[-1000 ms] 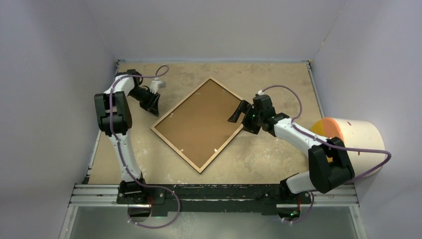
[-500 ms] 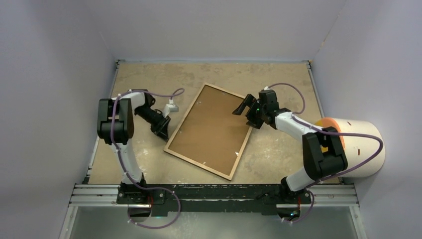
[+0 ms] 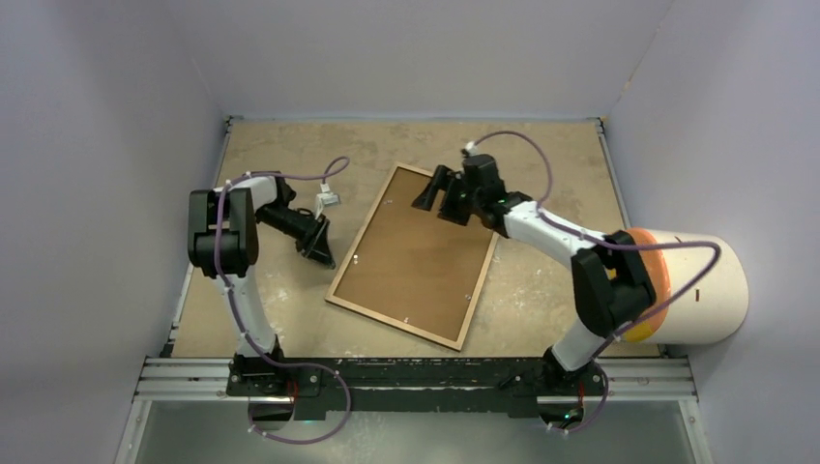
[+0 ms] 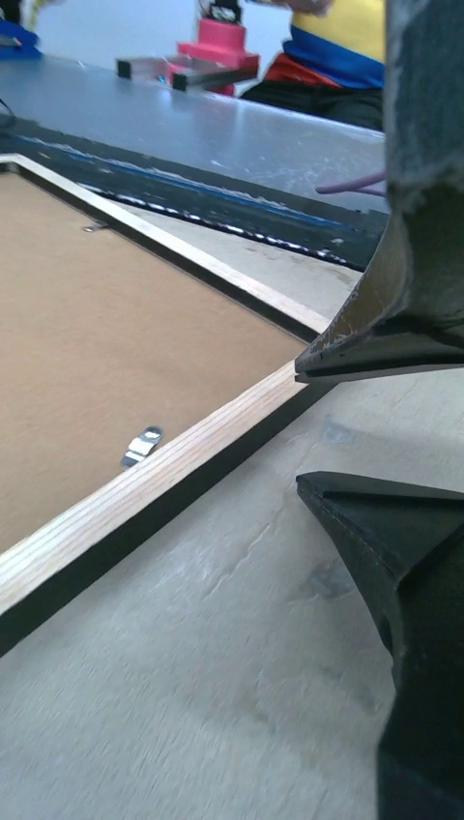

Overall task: Put the photo into the frame
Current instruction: Adjust the photo frame at the center of the board, then install the photo frame at the center of the board.

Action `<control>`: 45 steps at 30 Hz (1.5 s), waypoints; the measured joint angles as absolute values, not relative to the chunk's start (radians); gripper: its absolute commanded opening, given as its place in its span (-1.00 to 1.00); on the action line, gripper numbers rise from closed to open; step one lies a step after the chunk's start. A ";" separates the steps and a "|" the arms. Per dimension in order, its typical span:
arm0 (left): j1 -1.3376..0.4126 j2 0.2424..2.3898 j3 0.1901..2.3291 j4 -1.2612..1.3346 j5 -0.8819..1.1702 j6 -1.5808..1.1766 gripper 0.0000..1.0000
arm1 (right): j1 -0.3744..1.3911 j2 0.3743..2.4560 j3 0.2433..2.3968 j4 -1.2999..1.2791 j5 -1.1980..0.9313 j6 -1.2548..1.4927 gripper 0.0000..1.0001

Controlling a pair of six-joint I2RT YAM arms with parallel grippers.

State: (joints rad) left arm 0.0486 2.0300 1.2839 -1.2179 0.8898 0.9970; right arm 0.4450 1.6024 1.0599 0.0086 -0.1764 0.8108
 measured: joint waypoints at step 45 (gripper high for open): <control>0.052 2.132 1.272 -1.168 0.992 0.900 -0.64 | 0.813 2.096 1.281 0.302 -0.393 0.991 0.28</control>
State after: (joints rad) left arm 0.0525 2.1319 1.2716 -1.1683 0.9924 0.9001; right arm 0.8131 2.0956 1.2808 0.3016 -0.3931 0.9913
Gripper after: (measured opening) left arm 0.186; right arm 0.651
